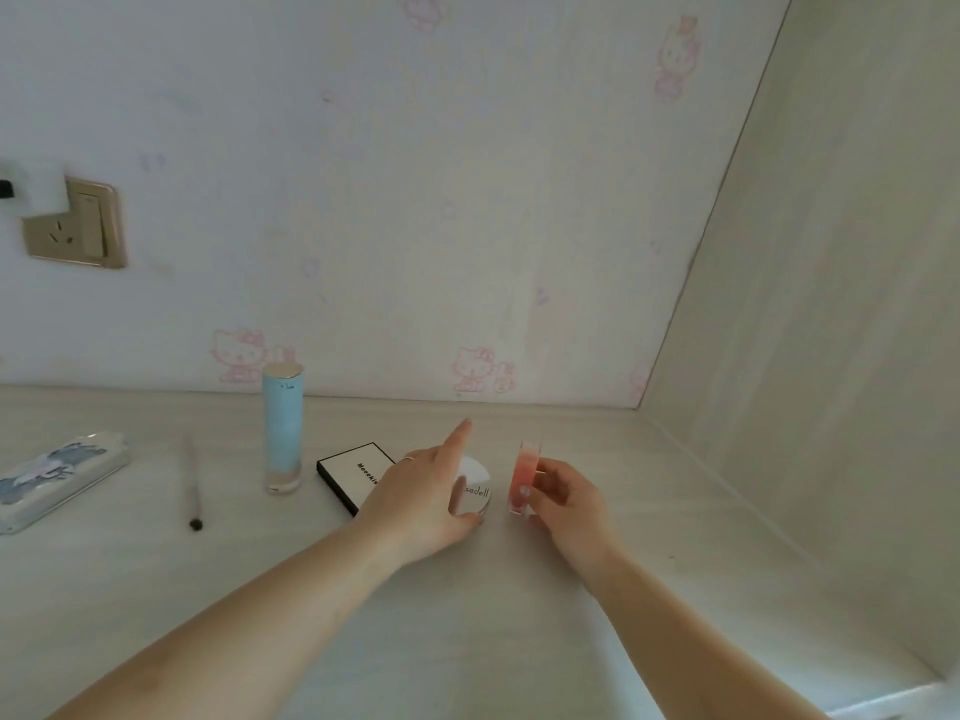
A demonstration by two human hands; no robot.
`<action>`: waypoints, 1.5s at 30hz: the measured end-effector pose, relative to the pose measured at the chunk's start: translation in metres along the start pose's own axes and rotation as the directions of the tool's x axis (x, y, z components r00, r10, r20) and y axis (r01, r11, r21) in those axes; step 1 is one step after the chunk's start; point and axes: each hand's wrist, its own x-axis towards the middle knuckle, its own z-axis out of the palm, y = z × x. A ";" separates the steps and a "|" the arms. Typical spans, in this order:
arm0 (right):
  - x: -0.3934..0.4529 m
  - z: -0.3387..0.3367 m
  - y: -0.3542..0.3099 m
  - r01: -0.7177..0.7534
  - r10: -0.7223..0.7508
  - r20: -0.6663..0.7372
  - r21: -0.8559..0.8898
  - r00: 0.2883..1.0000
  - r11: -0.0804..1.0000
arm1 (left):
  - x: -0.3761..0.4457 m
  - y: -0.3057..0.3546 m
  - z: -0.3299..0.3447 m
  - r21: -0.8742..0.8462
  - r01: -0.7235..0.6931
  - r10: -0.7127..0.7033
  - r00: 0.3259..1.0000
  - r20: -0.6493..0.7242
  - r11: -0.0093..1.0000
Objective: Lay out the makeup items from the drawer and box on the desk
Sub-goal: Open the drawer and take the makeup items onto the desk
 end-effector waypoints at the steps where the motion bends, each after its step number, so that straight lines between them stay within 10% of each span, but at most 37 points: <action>1: 0.002 0.001 0.002 0.003 -0.003 0.002 -0.014 1.000 1.000 | 0.002 -0.002 0.002 -0.006 0.003 -0.003 1.000 0.001 1.000; 19: 0.014 -0.001 0.014 -0.006 0.008 0.013 -0.149 1.000 0.989 | 0.011 -0.004 0.018 0.001 0.114 -0.114 0.989 0.092 0.993; 30: -0.046 -0.048 -0.018 0.130 -0.123 0.041 -0.317 0.992 0.940 | -0.065 0.038 -0.028 -0.144 -0.145 0.130 0.986 -0.107 0.979; 34: -0.131 -0.106 -0.007 0.143 -0.096 0.125 -0.458 0.988 0.877 | -0.138 0.093 -0.030 -0.224 -0.187 0.214 0.971 0.106 0.957; 45: -0.327 -0.207 0.038 0.362 0.146 0.538 -0.719 0.830 0.593 | -0.262 0.197 0.011 -0.252 -0.270 0.351 0.432 0.831 0.929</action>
